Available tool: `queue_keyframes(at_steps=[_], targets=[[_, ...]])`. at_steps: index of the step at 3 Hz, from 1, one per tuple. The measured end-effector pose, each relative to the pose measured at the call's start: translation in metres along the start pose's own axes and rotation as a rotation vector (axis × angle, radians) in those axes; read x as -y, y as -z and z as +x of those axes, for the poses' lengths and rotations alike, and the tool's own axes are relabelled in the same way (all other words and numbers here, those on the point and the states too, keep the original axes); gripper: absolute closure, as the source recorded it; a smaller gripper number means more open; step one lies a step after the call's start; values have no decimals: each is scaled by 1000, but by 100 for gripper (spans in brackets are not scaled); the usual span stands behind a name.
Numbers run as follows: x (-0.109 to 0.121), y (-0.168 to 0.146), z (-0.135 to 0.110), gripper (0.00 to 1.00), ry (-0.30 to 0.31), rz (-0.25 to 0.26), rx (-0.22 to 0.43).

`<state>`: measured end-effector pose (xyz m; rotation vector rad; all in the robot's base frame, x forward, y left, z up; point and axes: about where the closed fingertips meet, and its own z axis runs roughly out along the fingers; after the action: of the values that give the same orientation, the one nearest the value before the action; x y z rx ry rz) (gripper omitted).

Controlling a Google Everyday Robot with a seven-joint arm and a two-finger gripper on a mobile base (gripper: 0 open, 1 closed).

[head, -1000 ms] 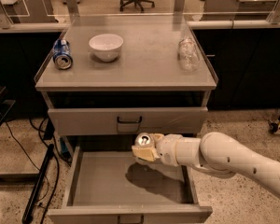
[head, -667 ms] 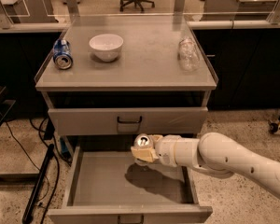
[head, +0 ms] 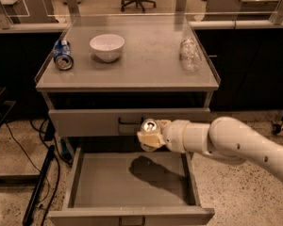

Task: Pick 7up can from middle drawer and place on counter

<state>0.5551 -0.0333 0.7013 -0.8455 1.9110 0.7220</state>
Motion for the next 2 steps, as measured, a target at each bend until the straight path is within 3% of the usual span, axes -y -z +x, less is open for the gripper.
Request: queue_keyframes(at_steps=[1, 2], targets=[[20, 18, -51, 100, 51, 24, 19], [25, 21, -61, 100, 60, 30, 27]])
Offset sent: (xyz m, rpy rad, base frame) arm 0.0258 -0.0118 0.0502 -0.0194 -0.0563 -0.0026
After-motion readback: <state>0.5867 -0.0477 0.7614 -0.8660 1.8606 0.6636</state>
